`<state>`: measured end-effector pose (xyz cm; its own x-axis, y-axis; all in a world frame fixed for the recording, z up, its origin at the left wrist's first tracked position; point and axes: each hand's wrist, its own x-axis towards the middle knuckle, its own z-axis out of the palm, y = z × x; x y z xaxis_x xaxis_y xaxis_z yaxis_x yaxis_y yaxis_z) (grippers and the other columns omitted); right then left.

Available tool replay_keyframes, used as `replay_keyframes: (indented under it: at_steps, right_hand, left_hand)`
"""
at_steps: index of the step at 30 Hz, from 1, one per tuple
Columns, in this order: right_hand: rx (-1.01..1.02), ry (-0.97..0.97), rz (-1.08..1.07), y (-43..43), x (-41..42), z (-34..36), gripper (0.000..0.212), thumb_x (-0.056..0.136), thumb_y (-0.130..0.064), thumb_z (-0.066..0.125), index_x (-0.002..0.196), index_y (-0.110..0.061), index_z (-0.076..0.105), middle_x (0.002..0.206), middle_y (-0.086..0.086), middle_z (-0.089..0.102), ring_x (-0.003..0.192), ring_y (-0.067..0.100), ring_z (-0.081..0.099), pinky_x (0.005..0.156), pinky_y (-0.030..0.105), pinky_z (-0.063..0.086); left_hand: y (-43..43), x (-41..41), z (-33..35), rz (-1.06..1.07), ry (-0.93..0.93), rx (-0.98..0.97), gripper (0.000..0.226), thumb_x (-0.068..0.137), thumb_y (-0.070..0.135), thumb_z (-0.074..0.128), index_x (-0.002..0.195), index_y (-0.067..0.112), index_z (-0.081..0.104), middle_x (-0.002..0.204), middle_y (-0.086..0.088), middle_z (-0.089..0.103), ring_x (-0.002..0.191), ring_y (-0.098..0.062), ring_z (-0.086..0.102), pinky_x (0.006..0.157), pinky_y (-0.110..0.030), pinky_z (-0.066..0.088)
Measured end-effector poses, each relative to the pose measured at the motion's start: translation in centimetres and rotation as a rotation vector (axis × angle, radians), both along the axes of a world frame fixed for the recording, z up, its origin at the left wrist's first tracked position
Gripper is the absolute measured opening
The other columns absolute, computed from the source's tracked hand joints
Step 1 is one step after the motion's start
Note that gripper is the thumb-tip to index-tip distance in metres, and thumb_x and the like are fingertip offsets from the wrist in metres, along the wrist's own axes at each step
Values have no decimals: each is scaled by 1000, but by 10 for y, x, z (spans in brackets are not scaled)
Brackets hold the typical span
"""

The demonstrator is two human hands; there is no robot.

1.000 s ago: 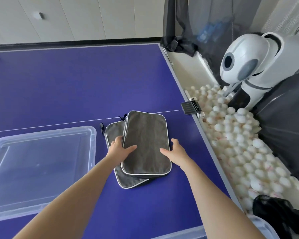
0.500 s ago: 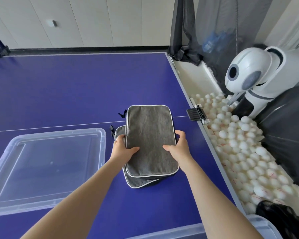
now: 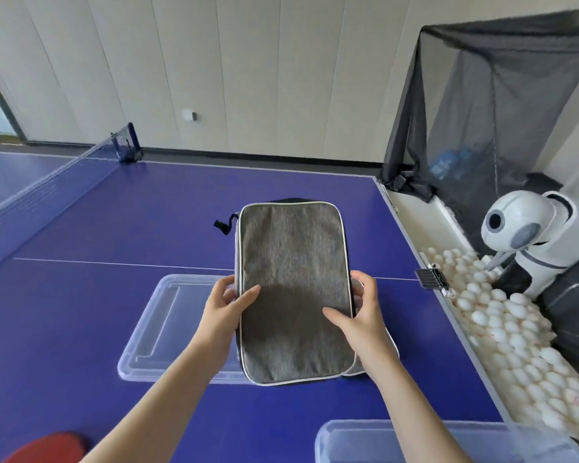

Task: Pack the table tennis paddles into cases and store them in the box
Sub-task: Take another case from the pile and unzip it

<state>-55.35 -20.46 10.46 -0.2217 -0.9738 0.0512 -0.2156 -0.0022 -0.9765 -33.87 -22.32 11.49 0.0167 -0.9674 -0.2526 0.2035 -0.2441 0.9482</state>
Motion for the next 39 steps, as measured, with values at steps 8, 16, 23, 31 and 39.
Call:
replay_keyframes:
  at_steps: [8,16,23,31,39]
  right_hand:
    - [-90,62,52,79,179,1,54,81,-11,73,111,-42,40,116,-13,52,99,-6,54,84,18,44]
    - [-312,294,54,128,315,50,30,80,-52,51,105,-38,60,95,-7,56,96,7,54,83,8,38]
    - [-226,578,340,139,367,74,19,91,-28,60,108,-25,68,82,-8,47,74,5,49,72,17,43]
    - [-132,670,478,156,346,86,20,86,-12,58,92,-30,64,69,-8,50,63,8,45,66,23,43]
    - [-171,659,318,178,324,81,7,80,-13,61,76,-19,60,63,-8,57,59,7,49,59,21,44]
  left_hand:
    - [98,174,16,103,-35,-150,25,88,13,65,110,20,56,94,-9,72,86,-25,68,78,-42,55]
    - [177,312,-6,212,-568,-242,58,77,12,76,86,62,47,78,11,65,81,-14,62,70,-30,45]
    - [210,354,-7,151,-896,-323,47,79,16,74,90,56,49,87,28,62,91,-16,61,80,-33,46]
    - [221,352,-1,58,-1053,-491,38,74,17,76,97,42,58,87,37,52,83,-17,60,74,-27,41]
    - [225,331,0,4,-1105,-606,27,72,36,63,98,31,66,85,25,61,77,-16,61,71,-11,35]
